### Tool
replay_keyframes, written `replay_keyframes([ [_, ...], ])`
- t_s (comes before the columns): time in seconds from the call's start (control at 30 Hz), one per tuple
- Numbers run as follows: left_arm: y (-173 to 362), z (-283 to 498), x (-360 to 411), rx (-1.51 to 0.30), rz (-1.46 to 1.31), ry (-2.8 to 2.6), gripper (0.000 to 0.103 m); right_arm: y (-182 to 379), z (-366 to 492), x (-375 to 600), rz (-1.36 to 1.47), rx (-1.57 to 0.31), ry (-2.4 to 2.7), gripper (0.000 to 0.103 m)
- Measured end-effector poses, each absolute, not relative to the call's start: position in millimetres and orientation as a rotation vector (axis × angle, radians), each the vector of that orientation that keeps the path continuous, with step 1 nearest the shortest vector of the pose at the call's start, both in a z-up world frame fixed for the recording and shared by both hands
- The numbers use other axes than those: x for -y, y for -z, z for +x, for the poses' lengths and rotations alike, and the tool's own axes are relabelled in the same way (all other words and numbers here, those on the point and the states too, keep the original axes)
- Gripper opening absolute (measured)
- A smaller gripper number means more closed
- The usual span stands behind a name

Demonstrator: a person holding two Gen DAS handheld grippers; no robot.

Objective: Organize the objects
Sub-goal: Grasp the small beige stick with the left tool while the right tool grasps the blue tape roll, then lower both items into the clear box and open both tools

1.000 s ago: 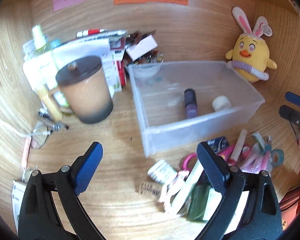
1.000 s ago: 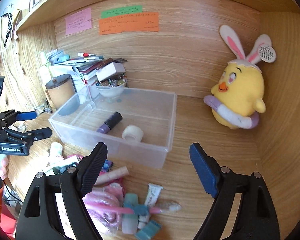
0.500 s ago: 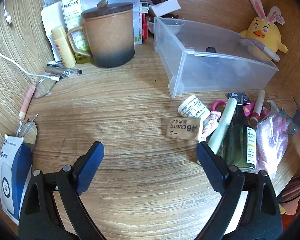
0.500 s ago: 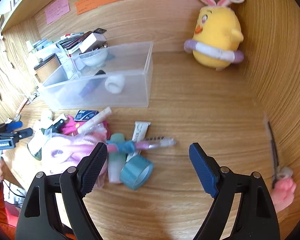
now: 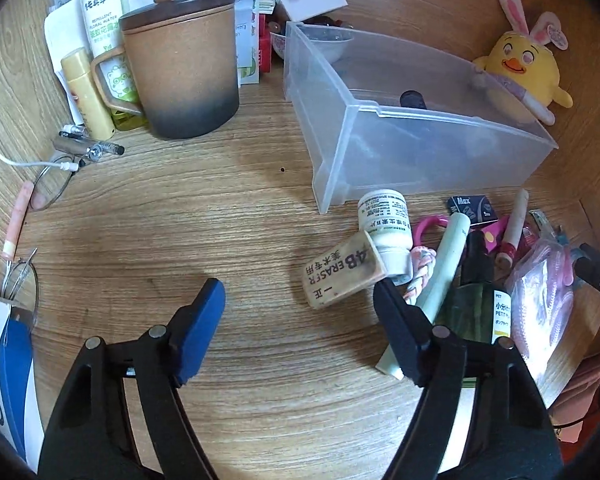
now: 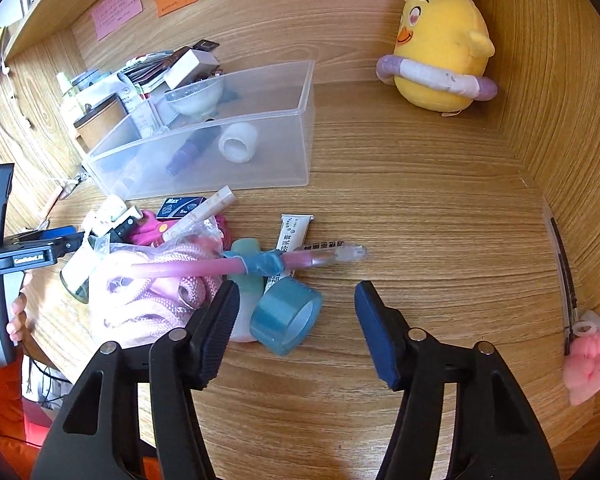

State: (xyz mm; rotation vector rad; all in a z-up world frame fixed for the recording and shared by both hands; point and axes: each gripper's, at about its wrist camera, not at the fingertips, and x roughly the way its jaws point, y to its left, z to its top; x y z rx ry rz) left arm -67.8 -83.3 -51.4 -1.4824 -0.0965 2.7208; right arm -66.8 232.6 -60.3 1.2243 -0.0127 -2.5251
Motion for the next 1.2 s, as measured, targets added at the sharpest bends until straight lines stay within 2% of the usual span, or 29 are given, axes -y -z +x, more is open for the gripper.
replay_keyframes([
  [0.23,50,-80,72,-0.005,-1.451,-2.695,0.052,65,-69,-235,1.24,0.049,2.501,0.037],
  [0.33,49,-79,66,-0.034,-1.425,-2.677,0.039,65,-70,-235,1.237,0.061,2.494,0.031],
  [0.37,48,-77,67,-0.04,-1.418,-2.671,0.033,65,-70,-235,1.237,0.063,2.492,0.026],
  [0.43,48,-74,65,-0.052,-1.407,-2.672,0.03,65,-70,-236,1.239,0.064,2.487,0.019],
  [0.53,48,-70,65,-0.056,-1.401,-2.691,0.028,64,-70,-237,1.231,0.067,2.499,0.017],
  [0.63,47,-66,69,-0.027,-1.406,-2.691,0.01,61,-69,-239,1.214,0.07,2.516,0.016],
  [0.9,34,-59,78,-0.002,-1.378,-2.753,0.01,47,-71,-242,1.16,0.067,2.551,0.016],
  [1.2,-4,-56,76,0.023,-1.23,-2.828,0.01,9,-80,-239,1.008,0.041,2.607,0.016],
])
